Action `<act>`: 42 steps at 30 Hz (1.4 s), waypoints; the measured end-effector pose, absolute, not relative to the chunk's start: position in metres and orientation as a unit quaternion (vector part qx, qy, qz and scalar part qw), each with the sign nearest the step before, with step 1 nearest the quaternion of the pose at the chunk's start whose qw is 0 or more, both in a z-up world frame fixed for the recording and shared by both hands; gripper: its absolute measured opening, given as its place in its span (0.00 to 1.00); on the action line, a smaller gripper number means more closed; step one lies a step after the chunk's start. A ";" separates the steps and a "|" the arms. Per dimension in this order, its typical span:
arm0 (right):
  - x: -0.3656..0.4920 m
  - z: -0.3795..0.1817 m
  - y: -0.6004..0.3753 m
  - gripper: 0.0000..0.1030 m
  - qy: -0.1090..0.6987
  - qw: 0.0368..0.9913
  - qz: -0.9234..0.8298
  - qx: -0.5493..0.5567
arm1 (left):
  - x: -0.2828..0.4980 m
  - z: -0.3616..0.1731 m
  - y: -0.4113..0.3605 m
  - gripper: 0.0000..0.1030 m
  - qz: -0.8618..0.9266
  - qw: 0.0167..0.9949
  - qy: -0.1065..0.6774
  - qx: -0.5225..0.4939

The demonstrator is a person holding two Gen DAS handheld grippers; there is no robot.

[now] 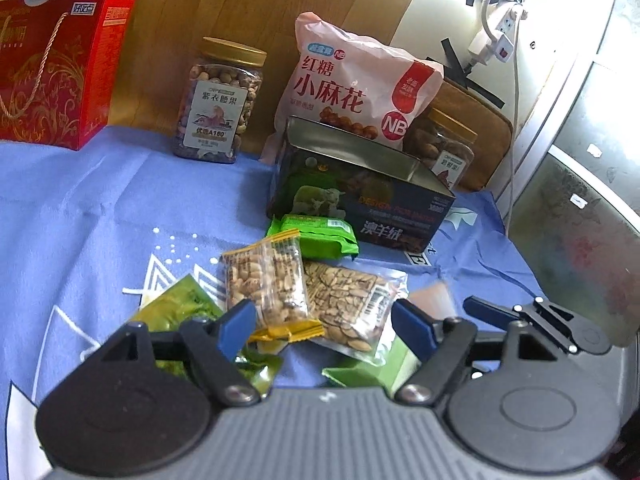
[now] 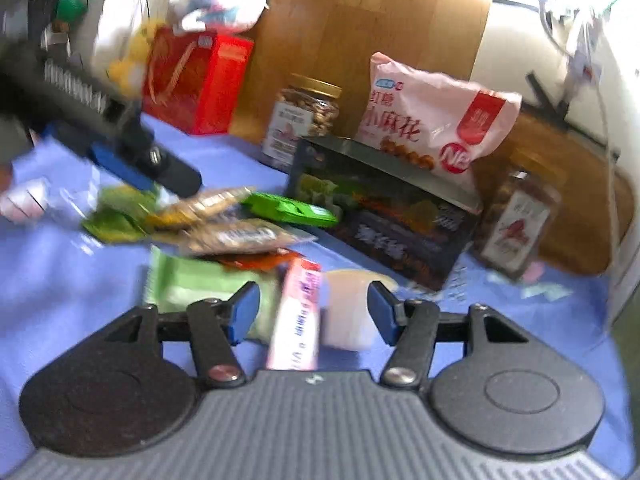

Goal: Organize snacks
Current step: 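Close the right gripper on the pink-and-white VITA stick box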

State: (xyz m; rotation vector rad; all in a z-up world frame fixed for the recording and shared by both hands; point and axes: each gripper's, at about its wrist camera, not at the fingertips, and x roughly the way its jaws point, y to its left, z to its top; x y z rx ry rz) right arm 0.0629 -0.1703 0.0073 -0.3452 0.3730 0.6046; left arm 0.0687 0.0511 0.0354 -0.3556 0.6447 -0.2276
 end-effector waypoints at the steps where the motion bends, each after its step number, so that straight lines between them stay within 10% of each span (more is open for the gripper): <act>1: 0.065 0.008 -0.172 0.61 0.189 0.923 0.297 -0.157 | 0.068 0.035 0.051 0.75 -0.112 0.927 0.314 -0.173; 10: 0.070 -0.012 -0.175 0.58 0.250 0.918 0.274 -0.142 | 0.058 0.031 0.057 0.76 -0.111 0.925 0.316 -0.179; 14: 0.067 -0.011 -0.177 0.25 0.264 0.914 0.286 -0.116 | 0.058 0.028 0.057 0.76 -0.111 0.923 0.321 -0.181; 34: 0.044 -0.002 -0.197 0.26 0.300 0.903 0.309 -0.006 | 0.053 0.024 0.059 0.76 -0.122 0.916 0.327 -0.198; 42: 0.041 0.002 -0.185 0.44 0.262 0.914 0.303 -0.065 | 0.048 0.023 0.063 0.76 -0.118 0.917 0.325 -0.201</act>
